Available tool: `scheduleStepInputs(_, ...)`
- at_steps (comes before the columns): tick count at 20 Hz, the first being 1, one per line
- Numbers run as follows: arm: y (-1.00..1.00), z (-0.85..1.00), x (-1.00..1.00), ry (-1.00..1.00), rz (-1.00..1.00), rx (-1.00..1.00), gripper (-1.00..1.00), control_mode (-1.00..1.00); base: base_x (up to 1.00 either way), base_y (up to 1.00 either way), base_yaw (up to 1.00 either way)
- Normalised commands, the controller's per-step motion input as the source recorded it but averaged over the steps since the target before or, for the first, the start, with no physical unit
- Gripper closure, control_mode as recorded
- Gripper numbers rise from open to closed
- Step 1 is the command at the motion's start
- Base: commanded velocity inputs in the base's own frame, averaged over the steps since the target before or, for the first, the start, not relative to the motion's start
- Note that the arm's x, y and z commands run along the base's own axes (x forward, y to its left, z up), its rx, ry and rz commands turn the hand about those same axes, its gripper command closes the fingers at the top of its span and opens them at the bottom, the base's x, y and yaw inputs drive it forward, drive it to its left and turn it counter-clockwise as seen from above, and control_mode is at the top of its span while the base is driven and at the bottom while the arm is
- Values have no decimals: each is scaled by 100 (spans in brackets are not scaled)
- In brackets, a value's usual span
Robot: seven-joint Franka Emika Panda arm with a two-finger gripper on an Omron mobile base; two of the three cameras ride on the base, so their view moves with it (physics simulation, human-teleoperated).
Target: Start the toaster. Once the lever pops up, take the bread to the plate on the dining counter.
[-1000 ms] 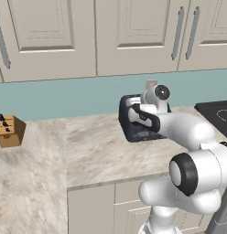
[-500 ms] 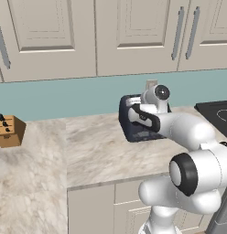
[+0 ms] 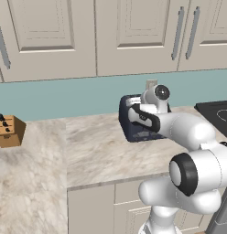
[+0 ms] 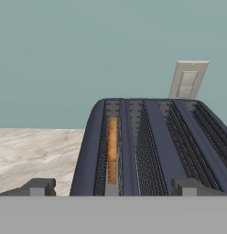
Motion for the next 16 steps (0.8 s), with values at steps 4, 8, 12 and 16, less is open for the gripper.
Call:
scheduleStepInputs(4, 0, 0, 0, 0, 0, 0, -100, -100, 0, 0, 0)
scheduleStepInputs(8, 0, 0, 0, 0, 0, 0, -100, -100, 0, 0, 0)
scheduleStepInputs(12, 0, 0, 0, 0, 0, 0, -100, -100, 0, 0, 0)
scheduleStepInputs(16, 0, 0, 0, 0, 0, 0, -100, -100, 0, 0, 0)
